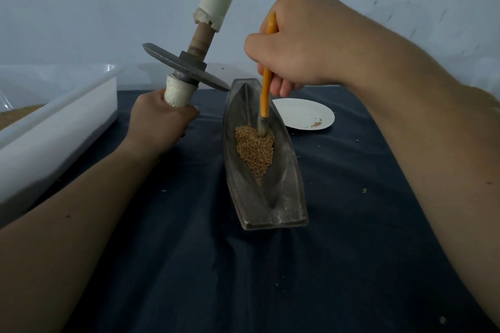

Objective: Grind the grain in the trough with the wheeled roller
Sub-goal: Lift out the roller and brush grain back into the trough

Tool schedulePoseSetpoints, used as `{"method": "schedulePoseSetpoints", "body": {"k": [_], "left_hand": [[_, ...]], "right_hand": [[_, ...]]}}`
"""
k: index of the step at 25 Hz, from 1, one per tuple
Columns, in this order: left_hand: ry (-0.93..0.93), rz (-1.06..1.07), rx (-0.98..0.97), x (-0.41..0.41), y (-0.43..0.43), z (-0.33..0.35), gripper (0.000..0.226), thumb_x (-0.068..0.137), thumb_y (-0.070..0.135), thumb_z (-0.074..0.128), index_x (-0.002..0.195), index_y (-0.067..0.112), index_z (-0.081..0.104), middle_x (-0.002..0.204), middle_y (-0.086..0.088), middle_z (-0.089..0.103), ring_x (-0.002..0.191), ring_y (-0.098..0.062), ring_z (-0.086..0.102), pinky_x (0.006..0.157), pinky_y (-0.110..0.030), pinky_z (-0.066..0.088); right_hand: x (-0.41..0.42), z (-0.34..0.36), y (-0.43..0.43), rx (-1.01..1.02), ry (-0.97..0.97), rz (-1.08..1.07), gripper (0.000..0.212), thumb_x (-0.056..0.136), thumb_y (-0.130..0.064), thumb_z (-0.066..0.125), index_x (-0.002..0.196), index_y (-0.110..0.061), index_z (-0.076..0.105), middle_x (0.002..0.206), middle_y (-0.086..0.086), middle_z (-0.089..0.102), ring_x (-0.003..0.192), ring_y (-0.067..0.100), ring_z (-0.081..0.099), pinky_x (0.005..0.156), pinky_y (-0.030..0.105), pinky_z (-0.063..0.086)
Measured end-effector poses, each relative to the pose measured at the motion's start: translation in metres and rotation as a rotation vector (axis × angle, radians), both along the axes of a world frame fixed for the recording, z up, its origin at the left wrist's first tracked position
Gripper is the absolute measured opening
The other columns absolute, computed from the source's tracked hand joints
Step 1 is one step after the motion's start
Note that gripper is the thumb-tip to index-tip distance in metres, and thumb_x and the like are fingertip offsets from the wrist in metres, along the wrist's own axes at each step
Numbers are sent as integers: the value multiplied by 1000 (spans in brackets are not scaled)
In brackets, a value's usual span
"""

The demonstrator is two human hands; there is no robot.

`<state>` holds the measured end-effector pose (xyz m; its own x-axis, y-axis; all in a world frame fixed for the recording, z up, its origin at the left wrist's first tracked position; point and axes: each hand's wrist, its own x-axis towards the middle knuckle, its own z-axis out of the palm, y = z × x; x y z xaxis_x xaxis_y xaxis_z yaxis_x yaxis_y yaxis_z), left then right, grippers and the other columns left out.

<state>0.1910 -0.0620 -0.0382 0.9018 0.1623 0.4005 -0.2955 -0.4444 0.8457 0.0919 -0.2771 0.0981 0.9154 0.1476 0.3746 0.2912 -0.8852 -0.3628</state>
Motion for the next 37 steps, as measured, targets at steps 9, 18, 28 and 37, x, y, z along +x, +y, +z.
{"method": "schedulePoseSetpoints", "body": {"k": [9,18,28,37], "left_hand": [[3,-23,-39,2,3,-1,24,71,36,77,77,19,61,55,1,61,47,-11,58,49,-29,49],[7,-13,-61,2,3,-1,24,72,34,77,78,16,61,53,3,60,45,-10,56,45,-26,48],[11,-16,-59,2,2,-1,24,73,34,77,79,16,62,54,2,61,45,-10,57,44,-24,47],[2,-17,-36,2,3,-2,26,74,36,77,83,18,62,55,4,62,45,-8,58,44,-23,48]], "right_hand": [[-7,8,-4,-21,-78,11,34,93,-28,47,82,-5,69,58,5,70,50,13,70,60,32,62],[-9,9,-4,-5,30,35,36,92,-25,46,82,0,70,60,8,71,55,20,72,66,38,64],[12,-19,6,71,-131,27,40,92,-31,51,95,5,68,85,19,74,73,31,73,70,48,61],[9,-15,5,117,-98,68,34,93,-28,50,87,-2,71,56,0,70,49,10,69,60,28,62]]}}
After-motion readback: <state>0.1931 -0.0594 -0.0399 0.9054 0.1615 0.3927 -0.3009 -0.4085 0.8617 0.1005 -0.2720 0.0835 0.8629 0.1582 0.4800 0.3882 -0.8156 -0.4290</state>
